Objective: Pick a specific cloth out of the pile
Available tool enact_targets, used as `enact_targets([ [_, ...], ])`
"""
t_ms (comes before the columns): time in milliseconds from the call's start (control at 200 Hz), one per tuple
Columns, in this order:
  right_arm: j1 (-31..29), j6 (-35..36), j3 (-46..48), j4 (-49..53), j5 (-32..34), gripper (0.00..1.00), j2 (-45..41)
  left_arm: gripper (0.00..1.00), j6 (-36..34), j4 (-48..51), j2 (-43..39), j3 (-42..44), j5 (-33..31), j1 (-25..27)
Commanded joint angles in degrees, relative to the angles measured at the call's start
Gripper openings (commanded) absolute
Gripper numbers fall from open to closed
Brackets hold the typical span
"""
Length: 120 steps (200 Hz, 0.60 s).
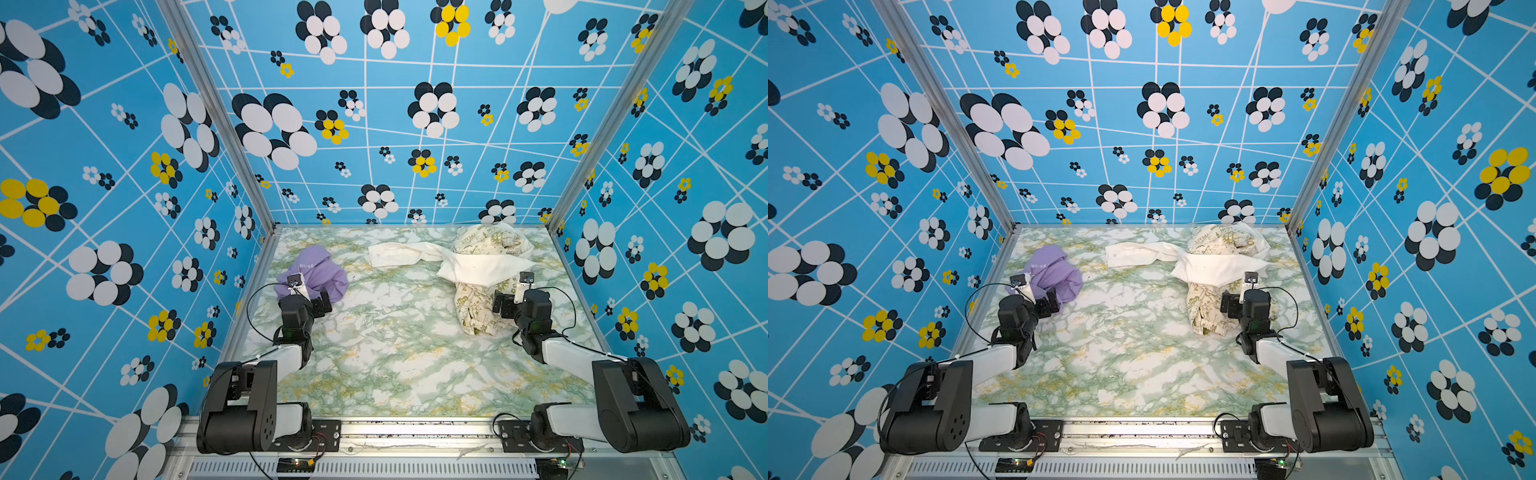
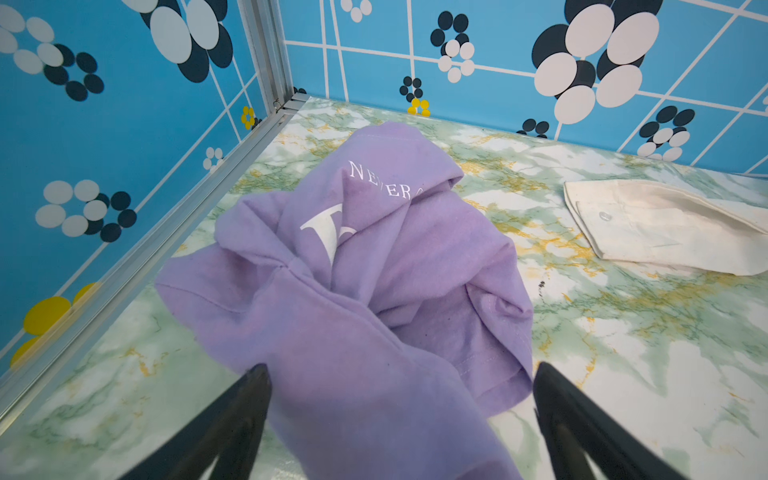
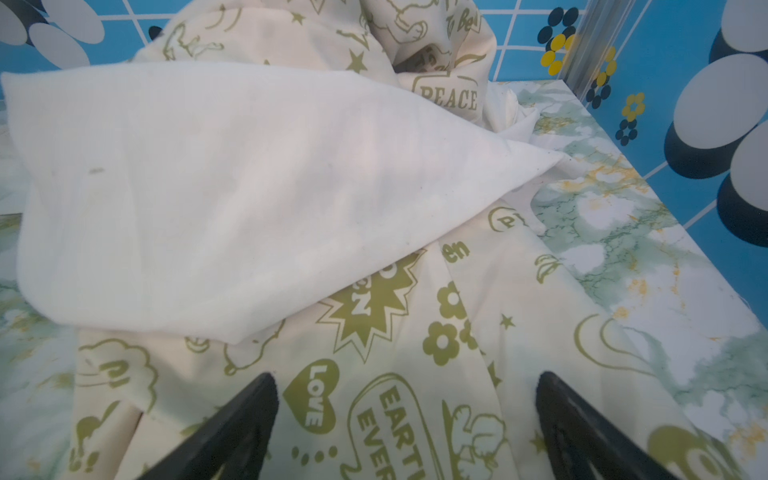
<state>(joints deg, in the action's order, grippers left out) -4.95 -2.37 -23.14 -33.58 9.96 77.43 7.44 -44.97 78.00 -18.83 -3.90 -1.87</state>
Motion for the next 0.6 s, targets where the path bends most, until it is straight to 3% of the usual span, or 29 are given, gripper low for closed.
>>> enact_targets([
  [0,0.7,2.3,0.4,-6.5,-0.6,0.99,0.9,0.99,-1.7,-8.3,2.6,1.2,0.9,-0.5],
  [290,4.9,1.0,3.5,-18.6,-5.6,0.99,6.9,0.99,-2.6,-9.6,5.1,0.8,3.5,-0.5],
  [460,5.2,0.5,4.9,-25.9,-6.2,0.99,11.4,0.99,-3.1,-16.7,9.9,2.2,5.2,-0.4],
  [595,5.2,0.5,2.9,-20.9,-6.3,0.99,10.8,0.99,-3.6,-15.7,10.7,1.2,6.3,-0.4],
])
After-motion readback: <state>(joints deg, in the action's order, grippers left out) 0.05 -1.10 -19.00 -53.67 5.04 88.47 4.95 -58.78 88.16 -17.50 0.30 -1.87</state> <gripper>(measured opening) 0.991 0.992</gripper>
